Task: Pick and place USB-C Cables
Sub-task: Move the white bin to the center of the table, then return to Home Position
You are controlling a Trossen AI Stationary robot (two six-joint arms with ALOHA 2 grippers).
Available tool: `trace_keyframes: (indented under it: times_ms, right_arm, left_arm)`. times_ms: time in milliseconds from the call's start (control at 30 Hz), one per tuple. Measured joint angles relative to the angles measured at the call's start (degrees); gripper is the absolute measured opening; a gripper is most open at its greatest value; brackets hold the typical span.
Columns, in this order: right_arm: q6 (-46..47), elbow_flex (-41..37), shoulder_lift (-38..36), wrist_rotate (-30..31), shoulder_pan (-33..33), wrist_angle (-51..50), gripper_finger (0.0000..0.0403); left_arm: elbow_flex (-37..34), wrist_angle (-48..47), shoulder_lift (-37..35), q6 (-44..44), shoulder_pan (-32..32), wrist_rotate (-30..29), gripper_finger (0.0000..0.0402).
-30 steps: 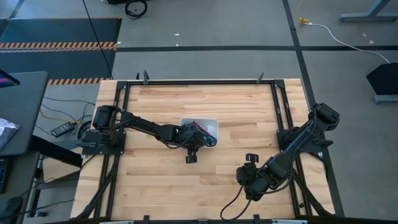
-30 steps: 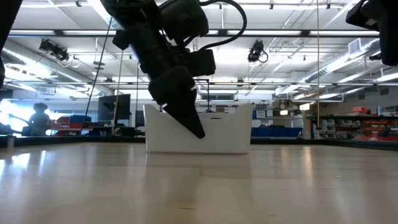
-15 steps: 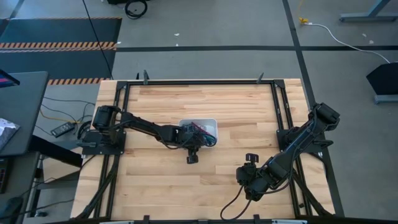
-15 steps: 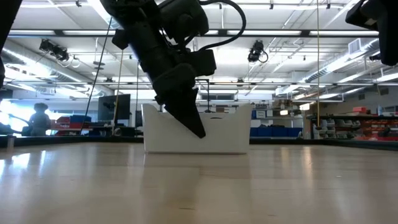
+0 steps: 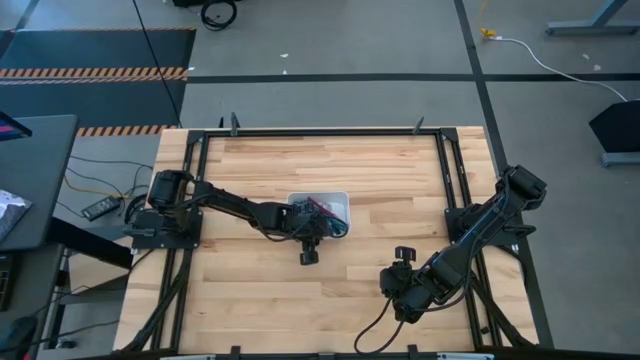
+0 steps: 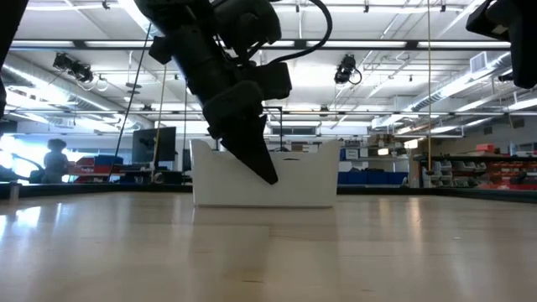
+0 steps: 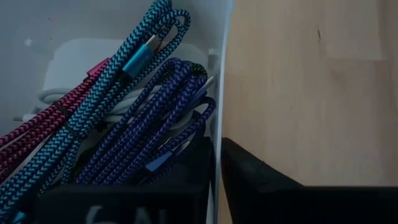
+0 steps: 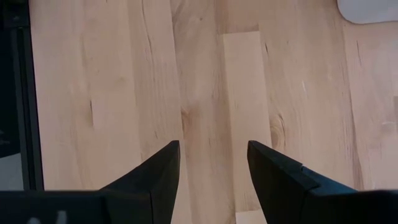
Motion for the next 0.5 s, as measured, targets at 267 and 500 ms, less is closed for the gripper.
trace_keyframes:
  times_ms: [267, 500]
  right_arm:
    - [0.00, 0.00, 0.00, 0.00, 0.00, 0.00, 0.0194]
    - [0.00, 0.00, 0.00, 0.00, 0.00, 0.00, 0.0194]
  left_arm:
    - [0.00, 0.46, -0.20, -1.79, 0.00, 0.01, 0.0075]
    - [-0.01, 0.25, -3.11, -1.03, 0.00, 0.00, 0.0085]
